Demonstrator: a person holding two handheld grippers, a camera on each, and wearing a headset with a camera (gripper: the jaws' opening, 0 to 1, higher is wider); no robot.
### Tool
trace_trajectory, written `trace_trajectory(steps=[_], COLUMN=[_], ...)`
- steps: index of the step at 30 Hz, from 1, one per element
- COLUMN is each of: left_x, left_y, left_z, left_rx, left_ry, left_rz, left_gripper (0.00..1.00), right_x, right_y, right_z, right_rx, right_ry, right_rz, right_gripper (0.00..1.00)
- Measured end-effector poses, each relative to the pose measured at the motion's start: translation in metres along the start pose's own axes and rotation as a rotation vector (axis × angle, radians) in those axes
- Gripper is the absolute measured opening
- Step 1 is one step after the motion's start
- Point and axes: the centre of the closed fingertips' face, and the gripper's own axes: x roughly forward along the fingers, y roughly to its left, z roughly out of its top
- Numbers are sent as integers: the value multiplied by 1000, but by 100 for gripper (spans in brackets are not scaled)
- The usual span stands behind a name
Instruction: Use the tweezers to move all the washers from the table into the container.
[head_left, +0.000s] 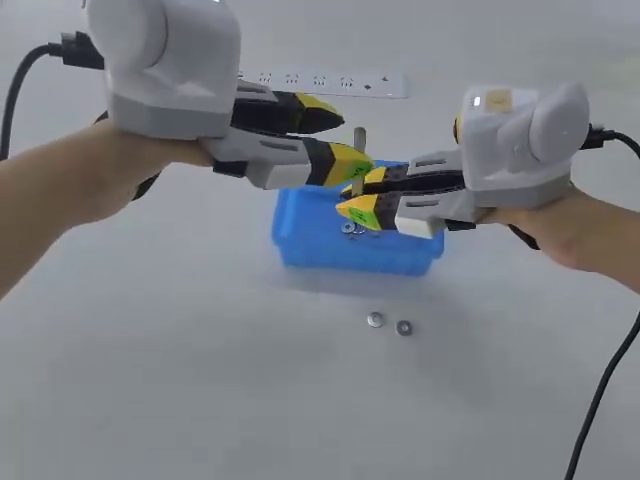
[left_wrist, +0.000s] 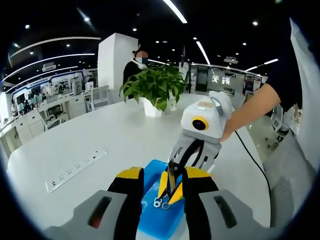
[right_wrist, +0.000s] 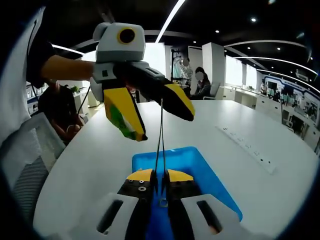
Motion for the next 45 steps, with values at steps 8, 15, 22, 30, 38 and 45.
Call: trace_trajectory(steps=[8,15,22,30,38,45], left_x=[5,4,3,6,7,8], left_y=[-14,-24,-33,-38,-42,-39], left_z=[1,2,-2,-5,-8,-4], left_rx=[59,139,194,283,257,202], left_ry=[10,42,101,127,128,104], left_rz=[-65,-112,-181,-206,-230,-219], left_gripper=[20,9,7,5,4,4], right_x=[0,0,2,1,0,-1], right_y=[0,4,8,9,14,15], right_z=[0,-2,-6,-8,-13,-9], right_rx=[-3,-6,-18,-29,-44,-58], right_ry=[7,20,38,55,78,80], right_rz=[1,15,31,31,41,32], right_gripper=[10,10,10,10,11,11])
